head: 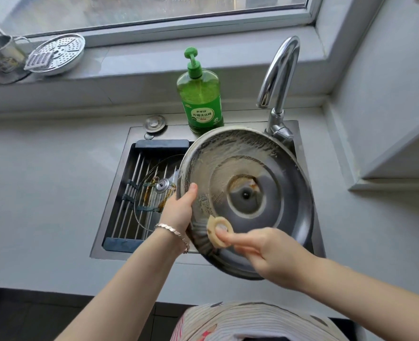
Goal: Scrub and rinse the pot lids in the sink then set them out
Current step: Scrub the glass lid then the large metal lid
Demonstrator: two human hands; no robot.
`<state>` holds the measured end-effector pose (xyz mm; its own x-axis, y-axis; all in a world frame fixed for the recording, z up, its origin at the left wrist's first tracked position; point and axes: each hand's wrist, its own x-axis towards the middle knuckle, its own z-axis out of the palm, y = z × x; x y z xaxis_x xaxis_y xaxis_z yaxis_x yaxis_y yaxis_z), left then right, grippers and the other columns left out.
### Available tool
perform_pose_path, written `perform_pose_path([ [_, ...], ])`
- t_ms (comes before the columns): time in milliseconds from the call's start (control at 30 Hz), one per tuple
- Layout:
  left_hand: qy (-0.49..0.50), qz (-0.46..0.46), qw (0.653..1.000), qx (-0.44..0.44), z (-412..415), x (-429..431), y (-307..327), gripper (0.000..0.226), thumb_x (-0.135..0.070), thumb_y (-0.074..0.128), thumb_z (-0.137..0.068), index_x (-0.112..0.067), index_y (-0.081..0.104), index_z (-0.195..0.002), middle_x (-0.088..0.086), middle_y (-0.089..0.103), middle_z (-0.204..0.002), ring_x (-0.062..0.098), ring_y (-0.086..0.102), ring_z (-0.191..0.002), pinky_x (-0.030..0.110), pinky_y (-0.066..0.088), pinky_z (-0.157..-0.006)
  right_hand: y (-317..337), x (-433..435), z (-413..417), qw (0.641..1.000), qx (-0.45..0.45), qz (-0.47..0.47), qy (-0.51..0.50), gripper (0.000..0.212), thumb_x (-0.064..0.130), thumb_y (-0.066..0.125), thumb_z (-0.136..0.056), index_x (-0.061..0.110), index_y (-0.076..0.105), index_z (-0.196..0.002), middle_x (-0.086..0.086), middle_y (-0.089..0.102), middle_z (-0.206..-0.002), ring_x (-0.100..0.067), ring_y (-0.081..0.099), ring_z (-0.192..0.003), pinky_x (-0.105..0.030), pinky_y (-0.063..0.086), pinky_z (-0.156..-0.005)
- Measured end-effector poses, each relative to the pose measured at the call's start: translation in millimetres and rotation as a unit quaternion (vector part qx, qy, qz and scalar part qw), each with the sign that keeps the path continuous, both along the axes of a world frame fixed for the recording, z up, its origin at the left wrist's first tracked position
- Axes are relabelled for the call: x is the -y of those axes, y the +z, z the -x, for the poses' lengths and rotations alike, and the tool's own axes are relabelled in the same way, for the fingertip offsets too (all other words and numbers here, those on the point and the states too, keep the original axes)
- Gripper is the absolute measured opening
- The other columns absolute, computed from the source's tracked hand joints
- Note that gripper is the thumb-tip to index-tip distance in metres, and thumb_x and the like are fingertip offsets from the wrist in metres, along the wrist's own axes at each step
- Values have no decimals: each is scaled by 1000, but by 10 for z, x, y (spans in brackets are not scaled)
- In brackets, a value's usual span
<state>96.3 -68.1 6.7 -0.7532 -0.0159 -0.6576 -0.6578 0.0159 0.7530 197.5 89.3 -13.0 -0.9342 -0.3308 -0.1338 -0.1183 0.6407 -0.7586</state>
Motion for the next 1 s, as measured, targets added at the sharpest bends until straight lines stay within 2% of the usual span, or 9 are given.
perform_pose_path([
  [133, 11, 73, 995, -61, -47, -45, 57, 29, -29, 56, -91, -9, 59, -112, 10, 65, -109, 30, 62, -102, 48, 47, -95, -201, -231, 135, 995, 35, -52, -75, 46, 20, 44, -94, 48, 42, -130, -5, 70, -103, -19, 60, -80, -28, 44, -75],
  [233, 48, 105, 987, -113, -138, -141, 97, 10, -18, 55, -92, -14, 61, -99, 7, 66, -97, 28, 63, -97, 45, 49, -93, -191, -154, 235, 988, 52, -21, -144, 46, 19, 46, -95, 48, 41, -130, -4, 67, -117, -15, 64, -83, -30, 49, -81],
  [367, 79, 140, 976, -150, -179, -128, 141, 6, -14, 58, -90, -14, 62, -87, 4, 66, -87, 27, 63, -93, 43, 49, -92, -121, 70, 110, 996, 19, 19, -81, 54, 18, 44, -92, 59, 32, -124, -7, 68, -114, -19, 65, -88, -37, 50, -85],
  [500, 80, 114, 973, -185, -209, -149, 216, 14, -3, 58, -88, -15, 63, -83, -5, 64, -77, 16, 62, -78, 32, 51, -79, -319, -278, 443, 972, 54, -34, -227, 44, 21, 42, -97, 46, 41, -133, -8, 67, -113, -25, 63, -91, -40, 50, -83],
  [633, 92, 115, 971, -189, -156, -122, 243, 26, 3, 58, -85, -21, 61, -74, -4, 64, -77, 18, 63, -77, 35, 52, -82, -252, -72, 361, 987, 46, -5, -157, 45, 19, 42, -97, 44, 41, -134, -9, 70, -103, -8, 52, -58, -23, 43, -60],
  [700, 87, 113, 973, -184, -166, -88, 259, 28, 5, 58, -85, -21, 61, -74, -3, 64, -76, 15, 62, -74, 34, 52, -78, -314, -209, 451, 981, 35, -16, -192, 46, 21, 42, -96, 51, 38, -131, -11, 69, -108, -19, 64, -77, -31, 51, -73],
  [800, 69, 115, 973, -189, -241, -103, 257, 28, 9, 58, -82, -18, 61, -75, -4, 64, -74, 12, 61, -70, 30, 52, -71, -393, -449, 685, 948, 82, -50, -302, 43, 22, 40, -97, 46, 41, -134, -11, 63, -121, -32, 58, -107, -36, 47, -88],
  [933, 83, 110, 976, -171, -212, -115, 231, 21, 11, 58, -80, -8, 66, -85, -3, 64, -72, 10, 61, -66, 27, 55, -64, -223, -85, 517, 979, 39, 14, -199, 49, 13, 45, -93, 43, 46, -131, -11, 69, -111, -25, 65, -88, -40, 52, -80],
  [1000, 106, 101, 976, -162, -151, -55, 242, 22, 10, 59, -80, -11, 65, -78, -1, 65, -72, 14, 62, -67, 27, 54, -61, -181, -43, 317, 988, 38, 22, -145, 47, 16, 47, -93, 45, 46, -130, -11, 69, -110, -28, 65, -86, -44, 51, -80],
])
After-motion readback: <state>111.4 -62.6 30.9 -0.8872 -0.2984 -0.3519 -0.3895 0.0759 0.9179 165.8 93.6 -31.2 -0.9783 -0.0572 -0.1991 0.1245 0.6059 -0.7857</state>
